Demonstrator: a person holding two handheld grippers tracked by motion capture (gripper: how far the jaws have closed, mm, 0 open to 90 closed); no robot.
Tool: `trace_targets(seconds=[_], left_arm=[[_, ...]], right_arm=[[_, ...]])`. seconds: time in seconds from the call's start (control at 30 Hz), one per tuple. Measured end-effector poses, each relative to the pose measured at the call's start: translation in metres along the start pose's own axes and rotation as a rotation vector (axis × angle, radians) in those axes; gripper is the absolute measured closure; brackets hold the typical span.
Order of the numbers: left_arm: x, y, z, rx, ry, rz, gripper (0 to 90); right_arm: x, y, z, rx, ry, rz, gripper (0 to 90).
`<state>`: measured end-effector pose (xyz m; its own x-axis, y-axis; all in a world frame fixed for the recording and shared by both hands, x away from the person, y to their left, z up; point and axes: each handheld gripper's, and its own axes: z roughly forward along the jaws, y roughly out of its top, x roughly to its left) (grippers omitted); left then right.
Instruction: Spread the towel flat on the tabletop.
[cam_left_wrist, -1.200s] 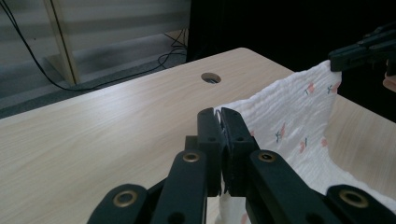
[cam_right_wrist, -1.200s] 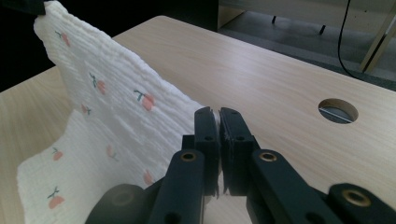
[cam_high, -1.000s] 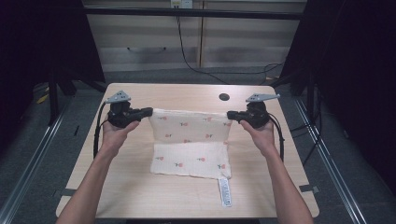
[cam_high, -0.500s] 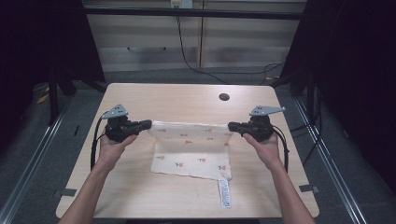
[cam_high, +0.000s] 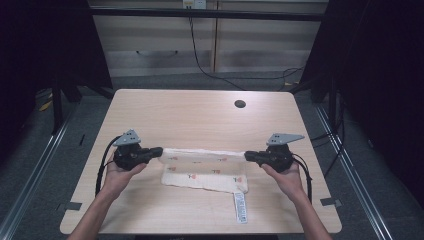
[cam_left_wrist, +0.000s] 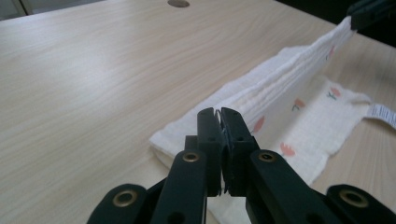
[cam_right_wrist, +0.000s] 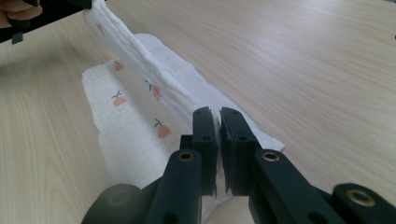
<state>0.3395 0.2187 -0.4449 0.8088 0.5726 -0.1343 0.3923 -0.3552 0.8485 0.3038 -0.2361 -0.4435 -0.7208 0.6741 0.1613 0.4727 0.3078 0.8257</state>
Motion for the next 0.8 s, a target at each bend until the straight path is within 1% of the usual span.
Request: trace_targets(seconds=[0.07, 0.13, 0.17, 0.23, 0.3, 0.37, 0.47, 0.53, 0.57, 0.63, 0.67, 0.7, 0.73, 0.77, 0.8], left_arm=[[-0.003, -0.003, -0.004, 0.008, 0.000, 0.014, 87.6], [-0.007, -0.008, -0.004, 0.016, -0.014, 0.015, 87.7], [-0.009, -0.013, -0.002, 0.030, -0.016, 0.009, 87.7], [-0.011, -0.020, 0.001, 0.047, -0.021, 0.012, 87.6], [-0.014, -0.026, 0.003, 0.065, -0.030, 0.016, 87.6], [-0.016, -0.029, 0.000, 0.076, -0.036, 0.028, 87.5], [-0.019, -0.036, -0.002, 0.078, -0.047, 0.019, 87.4], [-0.022, -0.042, 0.002, 0.100, -0.042, 0.026, 87.4], [-0.024, -0.045, 0.006, 0.114, -0.047, 0.025, 87.3], [-0.028, -0.049, 0.012, 0.150, -0.052, 0.042, 87.1], [-0.028, -0.050, 0.013, 0.159, -0.064, 0.053, 86.9], [-0.028, -0.051, 0.014, 0.161, -0.073, 0.046, 86.7], [-0.027, -0.052, 0.014, 0.160, -0.077, 0.039, 86.4], [-0.025, -0.054, 0.013, 0.164, -0.085, 0.032, 86.3], [-0.025, -0.055, 0.013, 0.164, -0.080, 0.029, 86.0]], right_arm=[[0.002, -0.003, -0.002, -0.002, 0.008, 0.005, 84.9], [0.006, -0.005, -0.001, 0.008, 0.013, -0.006, 85.1], [0.008, -0.007, 0.000, 0.023, 0.013, -0.012, 85.2], [0.011, -0.012, 0.003, 0.061, 0.019, -0.022, 85.3], [0.014, -0.019, 0.004, 0.082, 0.024, -0.021, 85.3], [0.015, -0.023, 0.003, 0.087, 0.030, -0.017, 85.2], [0.018, -0.030, 0.004, 0.095, 0.034, -0.012, 84.4], [0.018, -0.035, 0.005, 0.093, 0.036, 0.004, 83.1], [0.019, -0.036, 0.005, 0.099, 0.034, 0.002, 82.8], [0.020, -0.039, 0.005, 0.096, 0.034, 0.013, 81.6], [0.021, -0.039, 0.004, 0.098, 0.037, 0.015, 81.4], [0.022, -0.040, 0.004, 0.100, 0.040, 0.012, 81.4], [0.023, -0.040, 0.002, 0.105, 0.031, 0.008, 81.6], [0.023, -0.040, 0.001, 0.103, 0.033, 0.012, 81.5], [0.023, -0.041, 0.000, 0.101, 0.039, 0.014, 81.4]])
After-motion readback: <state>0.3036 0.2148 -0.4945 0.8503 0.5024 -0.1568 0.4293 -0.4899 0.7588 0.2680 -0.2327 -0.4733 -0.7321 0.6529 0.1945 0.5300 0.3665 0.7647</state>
